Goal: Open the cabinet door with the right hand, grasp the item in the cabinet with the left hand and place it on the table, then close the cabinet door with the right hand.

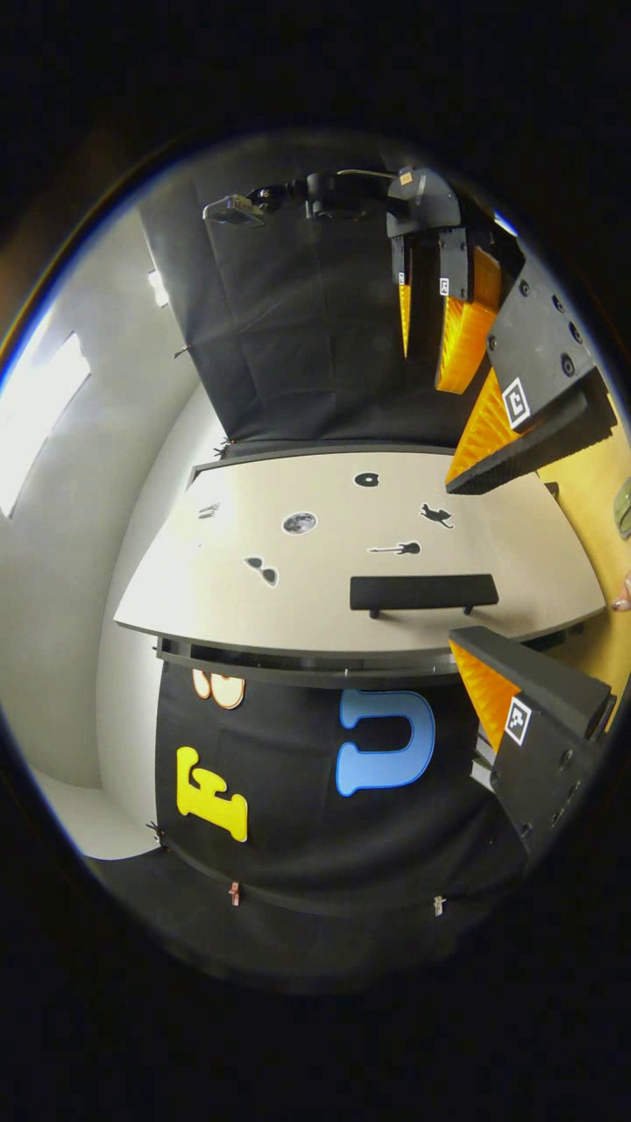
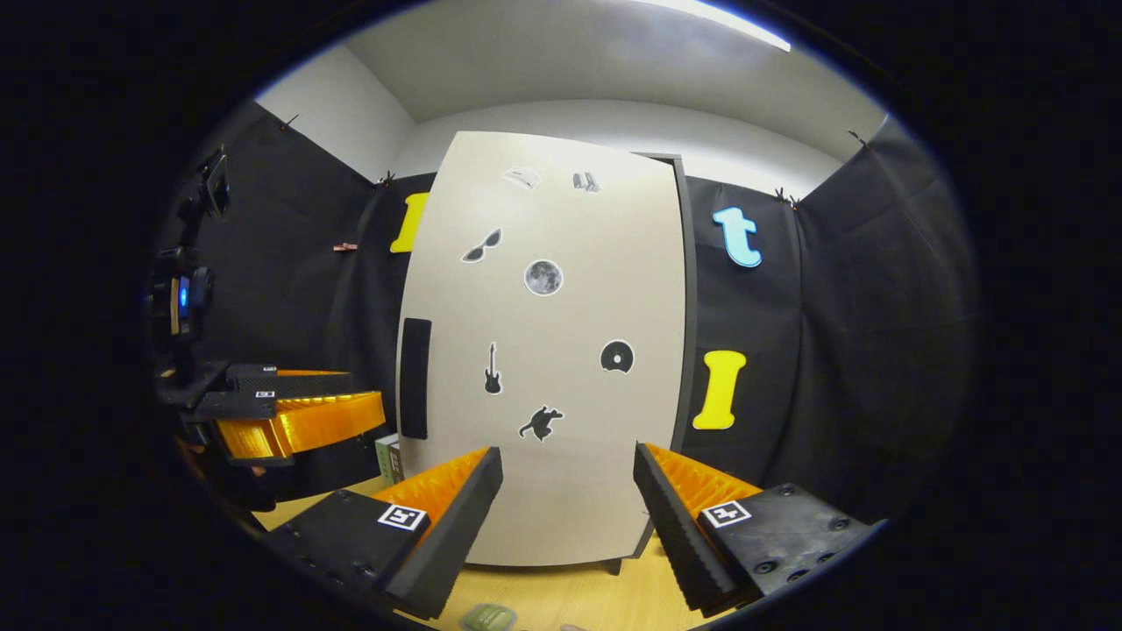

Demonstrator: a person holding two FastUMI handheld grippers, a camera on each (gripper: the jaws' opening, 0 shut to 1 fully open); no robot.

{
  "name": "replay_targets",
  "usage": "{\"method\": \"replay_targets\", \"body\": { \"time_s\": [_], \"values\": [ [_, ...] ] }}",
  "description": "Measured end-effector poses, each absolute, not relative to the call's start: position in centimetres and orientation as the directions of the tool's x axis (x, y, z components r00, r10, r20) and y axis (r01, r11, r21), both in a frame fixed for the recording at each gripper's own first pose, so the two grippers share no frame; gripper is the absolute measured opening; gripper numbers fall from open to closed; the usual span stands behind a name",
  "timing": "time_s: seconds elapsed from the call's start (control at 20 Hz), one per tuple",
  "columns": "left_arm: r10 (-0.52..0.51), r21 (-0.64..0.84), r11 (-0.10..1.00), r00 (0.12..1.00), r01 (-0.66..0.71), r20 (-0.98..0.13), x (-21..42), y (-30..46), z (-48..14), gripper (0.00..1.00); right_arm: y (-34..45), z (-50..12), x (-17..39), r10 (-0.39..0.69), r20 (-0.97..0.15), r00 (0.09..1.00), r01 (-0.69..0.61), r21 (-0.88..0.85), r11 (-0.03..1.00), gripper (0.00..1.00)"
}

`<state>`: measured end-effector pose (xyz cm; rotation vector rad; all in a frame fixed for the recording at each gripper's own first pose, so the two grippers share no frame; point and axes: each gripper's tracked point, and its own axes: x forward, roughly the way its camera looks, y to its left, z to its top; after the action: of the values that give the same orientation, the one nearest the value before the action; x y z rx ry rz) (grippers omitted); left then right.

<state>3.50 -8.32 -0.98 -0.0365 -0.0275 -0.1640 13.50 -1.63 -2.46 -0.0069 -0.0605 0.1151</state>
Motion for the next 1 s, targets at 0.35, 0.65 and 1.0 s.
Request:
{"method": "replay_targets", "body": {
  "time_s": [0.35, 0.65, 1.0],
  "values": [
    [-0.133, 0.005, 0.991, 0.990, 0.133, 0.041, 3.5, -9.2, -0.4, 0.95, -2.1, -2.0, 13.6, 0.126, 0.072, 0.989, -0.128, 0.016, 0.992, 0.98],
    [-0.122, 0.004, 0.992, 0.992, 0.122, 0.026, 3.4, -9.4, -0.7, 0.95, -2.4, -1.5, 13.7, 0.125, 0.094, 0.988, -0.126, 0.005, 0.992, 0.98],
    [-0.123, -0.010, 0.992, 0.992, 0.123, 0.019, 3.6, -9.5, -0.7, 0.95, -2.1, -1.7, 13.9, 0.131, 0.083, 0.988, -0.130, -0.012, 0.991, 0.98]
  ]
}}
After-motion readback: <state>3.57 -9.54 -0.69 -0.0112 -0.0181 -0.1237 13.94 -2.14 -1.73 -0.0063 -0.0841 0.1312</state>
